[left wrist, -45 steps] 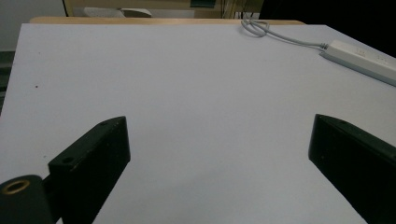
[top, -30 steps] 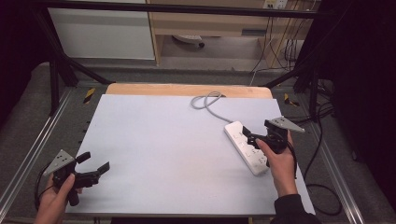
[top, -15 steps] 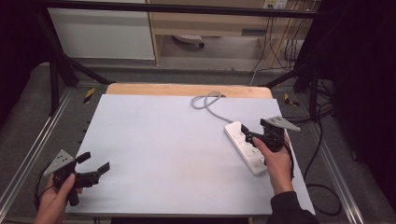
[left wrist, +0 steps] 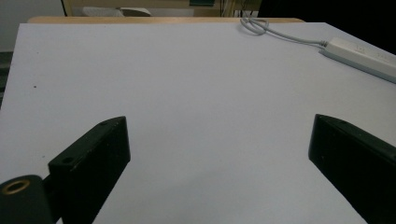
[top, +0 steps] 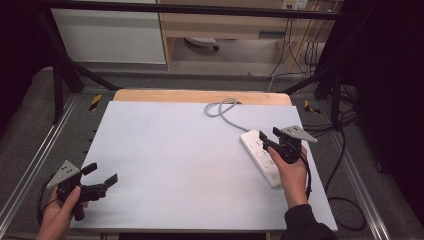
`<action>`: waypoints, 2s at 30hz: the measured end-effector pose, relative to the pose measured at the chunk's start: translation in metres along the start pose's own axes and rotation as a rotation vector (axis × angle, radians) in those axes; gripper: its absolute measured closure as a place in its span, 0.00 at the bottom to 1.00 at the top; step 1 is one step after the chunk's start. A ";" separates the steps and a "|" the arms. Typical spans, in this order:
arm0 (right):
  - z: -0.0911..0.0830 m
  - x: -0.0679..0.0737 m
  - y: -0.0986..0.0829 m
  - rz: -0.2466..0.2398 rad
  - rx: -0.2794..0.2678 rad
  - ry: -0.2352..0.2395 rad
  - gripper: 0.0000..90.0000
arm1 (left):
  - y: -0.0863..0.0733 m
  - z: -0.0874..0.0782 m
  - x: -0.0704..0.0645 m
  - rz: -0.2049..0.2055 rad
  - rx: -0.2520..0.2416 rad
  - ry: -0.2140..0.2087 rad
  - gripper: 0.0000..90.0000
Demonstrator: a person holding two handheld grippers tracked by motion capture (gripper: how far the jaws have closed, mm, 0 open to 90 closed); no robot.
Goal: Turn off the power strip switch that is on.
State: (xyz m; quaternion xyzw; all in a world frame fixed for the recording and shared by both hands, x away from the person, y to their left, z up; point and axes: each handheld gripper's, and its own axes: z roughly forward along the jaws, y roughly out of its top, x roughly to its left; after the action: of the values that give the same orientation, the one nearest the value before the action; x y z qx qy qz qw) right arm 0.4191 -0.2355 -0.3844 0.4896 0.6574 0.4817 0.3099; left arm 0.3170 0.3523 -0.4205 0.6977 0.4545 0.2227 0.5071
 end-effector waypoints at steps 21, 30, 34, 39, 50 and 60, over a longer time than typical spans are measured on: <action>0.011 0.012 -0.009 -0.023 0.028 0.017 0.80 | 0.000 0.000 -0.001 0.001 0.004 -0.003 0.06; 0.014 0.016 -0.015 -0.029 0.035 0.025 0.90 | 0.000 0.000 -0.001 0.004 0.005 -0.003 0.06; 0.016 0.016 -0.018 -0.024 0.045 0.026 0.93 | 0.000 0.000 -0.001 0.003 0.004 -0.002 0.06; 0.017 0.017 -0.021 -0.027 0.051 0.024 0.96 | 0.000 0.000 -0.001 0.005 0.005 -0.002 0.06; 0.021 0.020 -0.027 -0.028 0.079 0.022 1.00 | 0.000 0.000 -0.002 0.011 0.005 -0.002 0.06; 0.022 0.021 -0.031 -0.019 0.097 0.021 1.00 | 0.000 0.000 -0.002 0.016 0.003 -0.002 0.06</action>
State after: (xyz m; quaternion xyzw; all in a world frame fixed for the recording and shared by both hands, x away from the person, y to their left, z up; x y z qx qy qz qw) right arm 0.4213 -0.2098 -0.4196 0.4925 0.6880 0.4515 0.2834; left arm 0.3160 0.3511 -0.4200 0.7023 0.4487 0.2251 0.5047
